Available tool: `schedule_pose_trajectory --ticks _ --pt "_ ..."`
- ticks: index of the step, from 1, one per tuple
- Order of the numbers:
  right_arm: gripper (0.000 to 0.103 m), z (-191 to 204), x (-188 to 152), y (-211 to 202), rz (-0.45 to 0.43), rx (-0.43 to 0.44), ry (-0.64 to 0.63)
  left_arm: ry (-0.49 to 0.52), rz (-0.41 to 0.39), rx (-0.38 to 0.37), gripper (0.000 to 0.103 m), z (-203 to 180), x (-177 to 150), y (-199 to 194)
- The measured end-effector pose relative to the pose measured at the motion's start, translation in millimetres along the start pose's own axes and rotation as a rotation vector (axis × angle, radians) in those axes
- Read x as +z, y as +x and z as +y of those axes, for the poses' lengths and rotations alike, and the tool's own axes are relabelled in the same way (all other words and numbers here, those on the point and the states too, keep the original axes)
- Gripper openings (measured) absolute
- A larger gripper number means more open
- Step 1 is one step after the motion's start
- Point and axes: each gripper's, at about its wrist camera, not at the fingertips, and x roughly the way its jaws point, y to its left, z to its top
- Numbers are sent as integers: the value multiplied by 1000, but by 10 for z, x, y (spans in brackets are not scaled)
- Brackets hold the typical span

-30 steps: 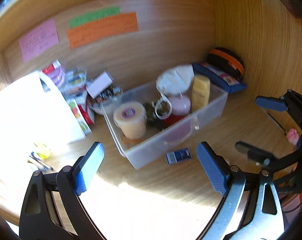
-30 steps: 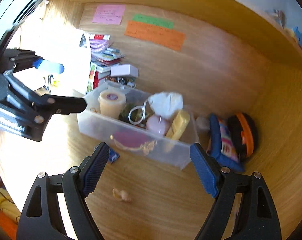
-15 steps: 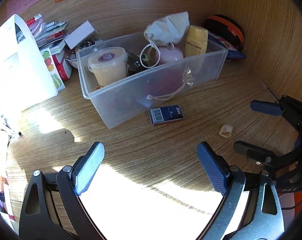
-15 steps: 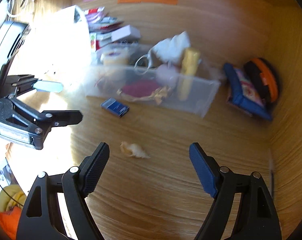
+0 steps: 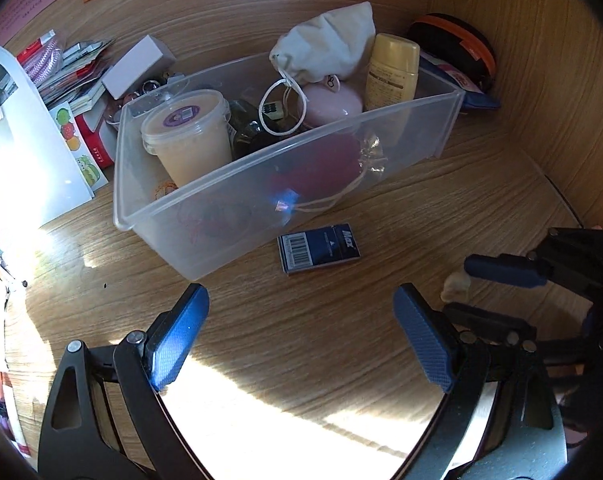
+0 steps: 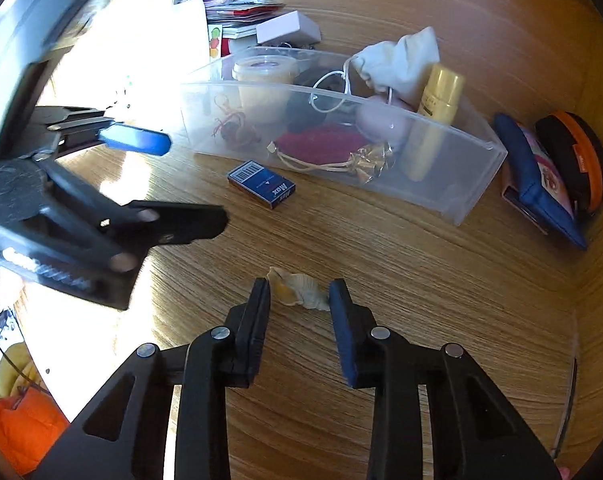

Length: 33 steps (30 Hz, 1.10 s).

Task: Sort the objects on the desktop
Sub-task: 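Withdraw both tools and move the left tool toward the blue card, then grasp the blue card from the desk with the left tool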

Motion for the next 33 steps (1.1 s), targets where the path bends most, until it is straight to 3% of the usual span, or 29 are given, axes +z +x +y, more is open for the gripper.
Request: schedule_pose_trajectory --ticks 8,12,17,19,23,33 --pt "26 -104 18 -101 -51 22 24 -8 39 11 94 -77 118 206" --pt "26 -192 -3 -220 -85 21 40 -26 69 4 81 -83 170 318" --pt "26 -286 -22 -308 -106 31 53 -35 60 3 74 -95 199 326" --pt "26 -333 -13 -298 -108 31 53 -20 44 -4 61 -129 191 307" --pt "26 -382 -16 -260 -106 39 66 6 37 -21 47 -184 191 281" --pt "26 -411 18 -281 -113 34 83 28 18 -36 47 -212 116 152"
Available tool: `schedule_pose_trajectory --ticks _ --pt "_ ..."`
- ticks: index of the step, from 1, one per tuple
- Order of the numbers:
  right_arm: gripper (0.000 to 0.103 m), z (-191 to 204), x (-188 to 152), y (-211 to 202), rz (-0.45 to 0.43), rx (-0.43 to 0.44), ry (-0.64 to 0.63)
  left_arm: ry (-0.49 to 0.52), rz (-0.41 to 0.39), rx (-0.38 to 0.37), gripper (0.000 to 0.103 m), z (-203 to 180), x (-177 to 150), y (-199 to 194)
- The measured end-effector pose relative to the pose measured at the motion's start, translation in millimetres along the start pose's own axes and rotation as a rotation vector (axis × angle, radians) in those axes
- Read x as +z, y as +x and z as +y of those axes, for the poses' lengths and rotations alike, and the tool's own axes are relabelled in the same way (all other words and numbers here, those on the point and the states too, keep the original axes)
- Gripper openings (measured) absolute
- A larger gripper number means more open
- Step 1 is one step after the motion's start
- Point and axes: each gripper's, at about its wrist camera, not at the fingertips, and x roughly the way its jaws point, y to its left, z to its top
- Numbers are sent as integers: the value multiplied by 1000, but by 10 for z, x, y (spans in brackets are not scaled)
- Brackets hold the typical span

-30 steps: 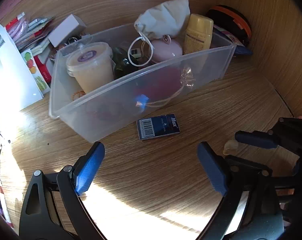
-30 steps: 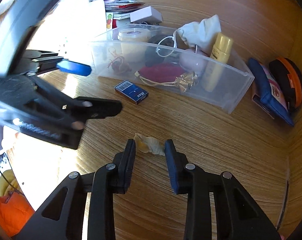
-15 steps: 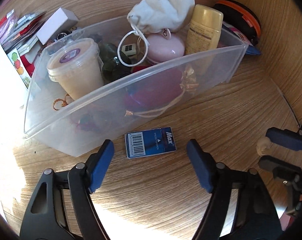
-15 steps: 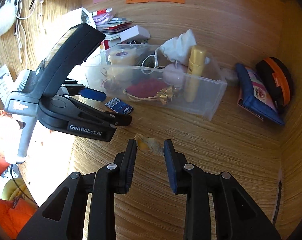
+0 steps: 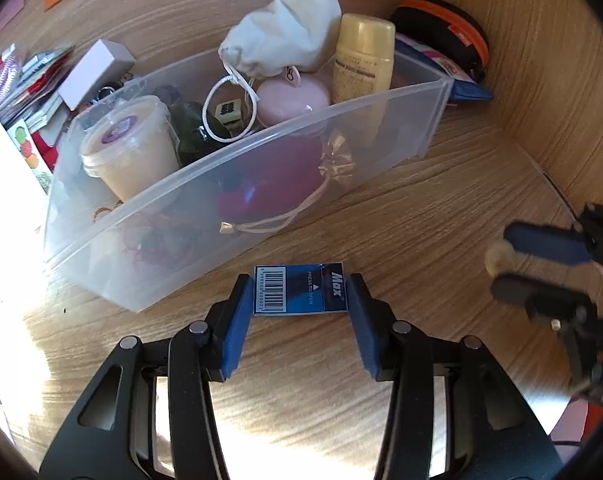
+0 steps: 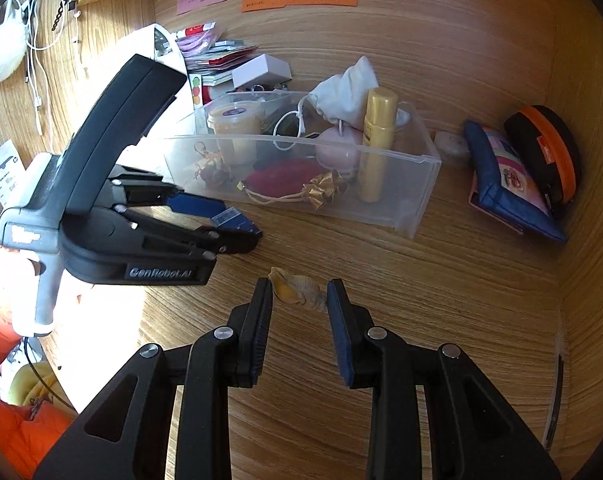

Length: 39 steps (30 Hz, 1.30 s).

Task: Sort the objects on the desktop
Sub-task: 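Grasp the blue card from the desk with the left tool, then lower the blue card into the clear box and open the left tool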

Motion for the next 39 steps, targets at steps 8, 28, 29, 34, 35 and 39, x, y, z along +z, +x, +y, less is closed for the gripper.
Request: schedule_pose_trajectory --ticks 8,28,29,34,35,39 --pt "26 -6 179 -44 -24 -18 -3 -18 -83 -19 47 158 68 -354" --pt "26 115 1002 237 -86 -5 -43 -112 -183 -32 47 817 486 -650" --pt "26 116 1029 272 -84 -3 -44 -115 -179 -40 47 837 497 -618" --pt "26 99 1151 504 -54 -3 -36 -110 -170 -57 47 869 516 -482" --pt "26 85 1166 560 -45 -1 -30 -110 -169 -59 47 876 519 -458" --pt "26 36 1159 703 -18 6 -11 -124 -163 -69 47 918 529 -366"
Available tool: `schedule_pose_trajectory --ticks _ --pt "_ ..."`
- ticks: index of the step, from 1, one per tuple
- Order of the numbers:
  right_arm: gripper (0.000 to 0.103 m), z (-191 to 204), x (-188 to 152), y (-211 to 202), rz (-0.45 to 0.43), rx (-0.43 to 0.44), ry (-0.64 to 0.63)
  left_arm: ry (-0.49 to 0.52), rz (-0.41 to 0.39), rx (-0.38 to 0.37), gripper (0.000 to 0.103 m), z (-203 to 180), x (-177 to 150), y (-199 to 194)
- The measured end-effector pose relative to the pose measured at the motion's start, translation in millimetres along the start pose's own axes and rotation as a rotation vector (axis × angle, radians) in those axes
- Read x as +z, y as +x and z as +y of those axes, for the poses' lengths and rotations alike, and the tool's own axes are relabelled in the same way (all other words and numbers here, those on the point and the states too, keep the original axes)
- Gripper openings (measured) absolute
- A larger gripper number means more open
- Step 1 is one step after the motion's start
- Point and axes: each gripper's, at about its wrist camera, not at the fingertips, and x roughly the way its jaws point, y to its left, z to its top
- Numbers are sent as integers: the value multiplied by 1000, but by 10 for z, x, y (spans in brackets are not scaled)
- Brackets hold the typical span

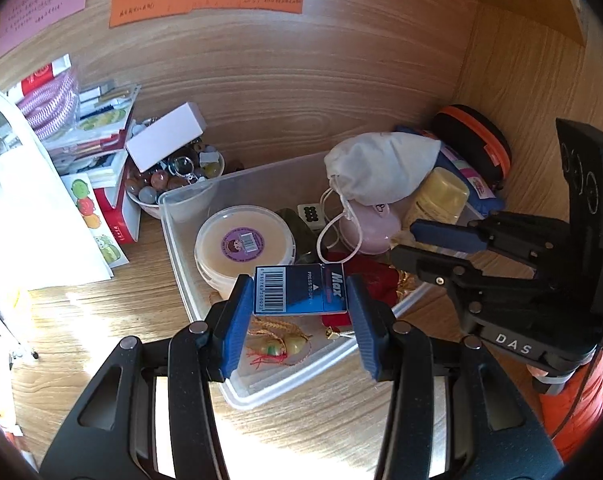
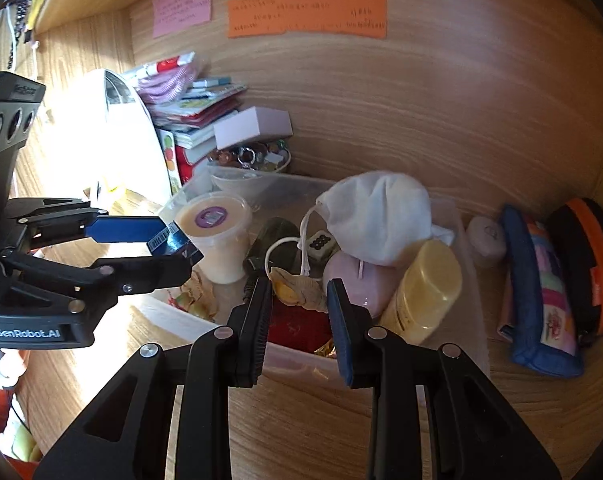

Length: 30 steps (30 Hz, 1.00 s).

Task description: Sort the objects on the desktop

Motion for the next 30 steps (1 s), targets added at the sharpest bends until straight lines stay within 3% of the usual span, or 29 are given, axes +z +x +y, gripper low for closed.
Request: schedule_pose_trajectory --ticks 15,20,22,26,30 --pt "26 -40 -17 134 3 -12 8 -3 16 -15 47 16 -34 102" --pt "31 -49 -17 116 -2 -23 17 -10 2 -9 47 33 -28 71" --pt "32 -43 -12 112 -3 -15 17 -10 -7 -5 52 35 -25 48" --pt "46 -2 -20 58 -22 -17 1 -1 -37 24 60 29 -13 -10" --pt "49 27 -13 -32 -54 -16 -10 -6 -61 40 67 54 16 -83"
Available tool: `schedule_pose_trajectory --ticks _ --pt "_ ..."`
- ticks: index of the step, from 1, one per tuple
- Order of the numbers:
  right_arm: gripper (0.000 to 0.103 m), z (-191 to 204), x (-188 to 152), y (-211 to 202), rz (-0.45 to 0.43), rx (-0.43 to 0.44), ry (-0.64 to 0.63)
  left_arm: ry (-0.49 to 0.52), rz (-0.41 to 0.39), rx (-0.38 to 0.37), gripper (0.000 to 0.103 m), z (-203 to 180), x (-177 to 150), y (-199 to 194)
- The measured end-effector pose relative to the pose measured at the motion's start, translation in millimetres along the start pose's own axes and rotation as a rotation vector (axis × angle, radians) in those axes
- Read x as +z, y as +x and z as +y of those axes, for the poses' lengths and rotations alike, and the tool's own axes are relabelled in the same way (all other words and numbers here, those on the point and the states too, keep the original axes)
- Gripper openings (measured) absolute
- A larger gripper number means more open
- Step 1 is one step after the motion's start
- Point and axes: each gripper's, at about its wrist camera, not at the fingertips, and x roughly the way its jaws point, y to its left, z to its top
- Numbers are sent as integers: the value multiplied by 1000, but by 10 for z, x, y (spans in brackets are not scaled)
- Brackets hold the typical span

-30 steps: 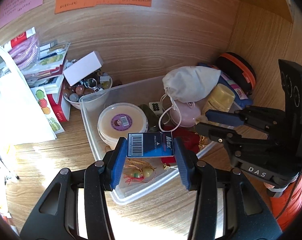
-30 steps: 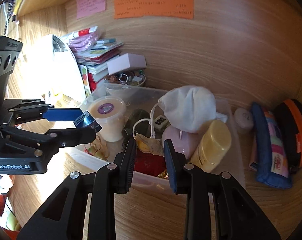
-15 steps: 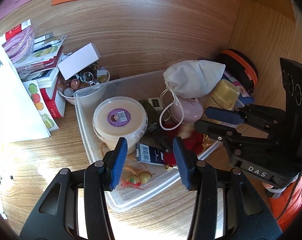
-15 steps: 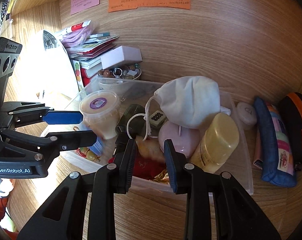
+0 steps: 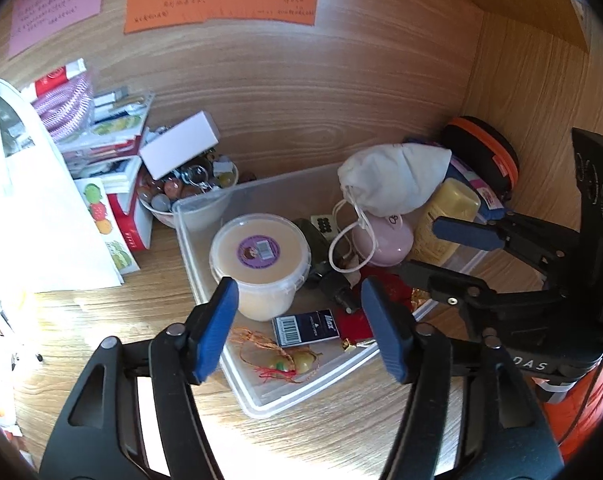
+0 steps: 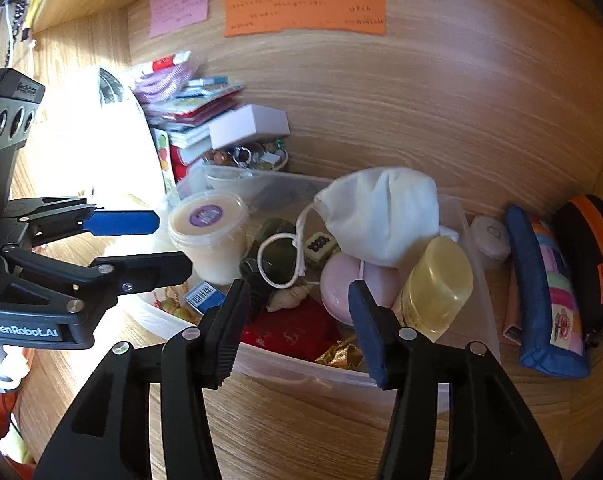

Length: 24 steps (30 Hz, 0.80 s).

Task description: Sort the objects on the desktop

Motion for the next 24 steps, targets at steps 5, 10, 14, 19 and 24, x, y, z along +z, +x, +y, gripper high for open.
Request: schedule_pose_trajectory --ticks 5,10,14,19,24 --pt "56 31 34 -144 -32 -62 -14 -13 -28 32 70 40 31 -140" --pt "78 79 28 -379 -89 -134 -18 -13 -61 78 80 19 -8 -325" --pt "83 131 1 -532 -113 -190 -30 -21 -86 109 88 -19 -60 -479" --pt "84 213 -83 -719 -121 -248 -36 -40 -137 157 97 -60 -141 -722" --pt "101 329 -190 -985 -161 -303 -18 -69 -168 196 98 -101 -217 -949"
